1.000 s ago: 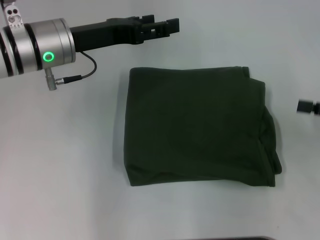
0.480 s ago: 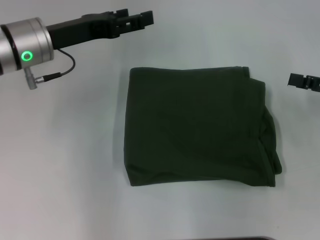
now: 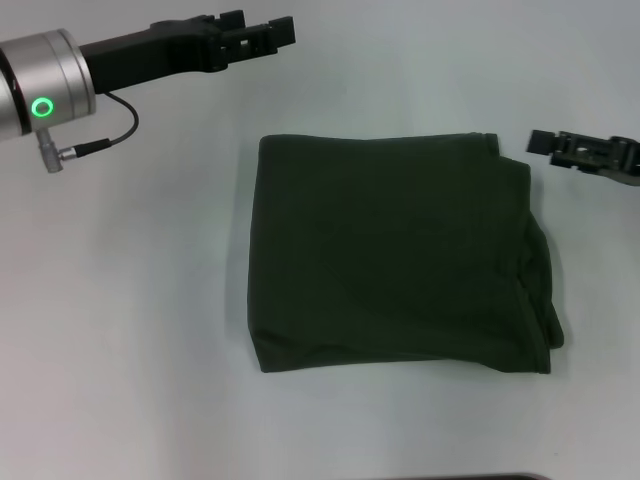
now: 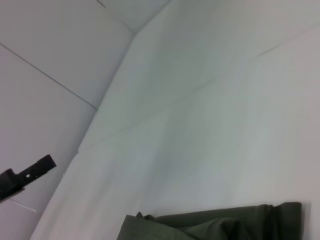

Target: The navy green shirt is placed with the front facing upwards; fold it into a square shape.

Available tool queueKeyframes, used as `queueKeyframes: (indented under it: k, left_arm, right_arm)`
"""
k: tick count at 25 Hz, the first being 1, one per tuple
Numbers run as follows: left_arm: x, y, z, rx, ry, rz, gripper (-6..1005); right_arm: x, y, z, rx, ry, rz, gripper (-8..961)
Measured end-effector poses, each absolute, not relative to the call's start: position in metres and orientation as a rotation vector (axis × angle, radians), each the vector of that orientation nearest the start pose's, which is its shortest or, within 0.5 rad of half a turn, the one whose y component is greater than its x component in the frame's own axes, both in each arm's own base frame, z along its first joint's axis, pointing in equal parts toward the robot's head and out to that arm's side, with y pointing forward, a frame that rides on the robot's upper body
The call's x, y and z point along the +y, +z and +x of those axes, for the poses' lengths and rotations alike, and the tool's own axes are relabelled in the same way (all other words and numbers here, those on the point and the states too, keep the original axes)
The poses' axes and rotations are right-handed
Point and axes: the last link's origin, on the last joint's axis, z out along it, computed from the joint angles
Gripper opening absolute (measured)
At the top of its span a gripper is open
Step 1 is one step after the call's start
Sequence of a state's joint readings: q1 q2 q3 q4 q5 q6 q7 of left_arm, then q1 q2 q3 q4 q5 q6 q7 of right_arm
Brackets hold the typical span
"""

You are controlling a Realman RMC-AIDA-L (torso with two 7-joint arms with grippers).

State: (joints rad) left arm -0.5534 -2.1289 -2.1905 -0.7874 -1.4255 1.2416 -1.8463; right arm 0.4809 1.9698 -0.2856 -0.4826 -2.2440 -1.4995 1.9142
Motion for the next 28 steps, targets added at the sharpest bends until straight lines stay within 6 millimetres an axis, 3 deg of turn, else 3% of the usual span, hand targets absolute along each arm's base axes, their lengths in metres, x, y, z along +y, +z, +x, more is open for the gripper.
queueKeyframes:
  k: [8, 28]
  left_arm:
    - [0.381, -0.008, -0.209, -1.046, -0.879, -2.45, 914]
    - [0.379, -0.01, -0.211, -1.054, -0.875, -2.449, 907]
  right_arm:
    - [0.32, 0.023, 0.338, 1.665, 0.734, -2.176, 897]
    - [0.317, 0.02, 0.343, 1.704, 0.73, -2.143, 838]
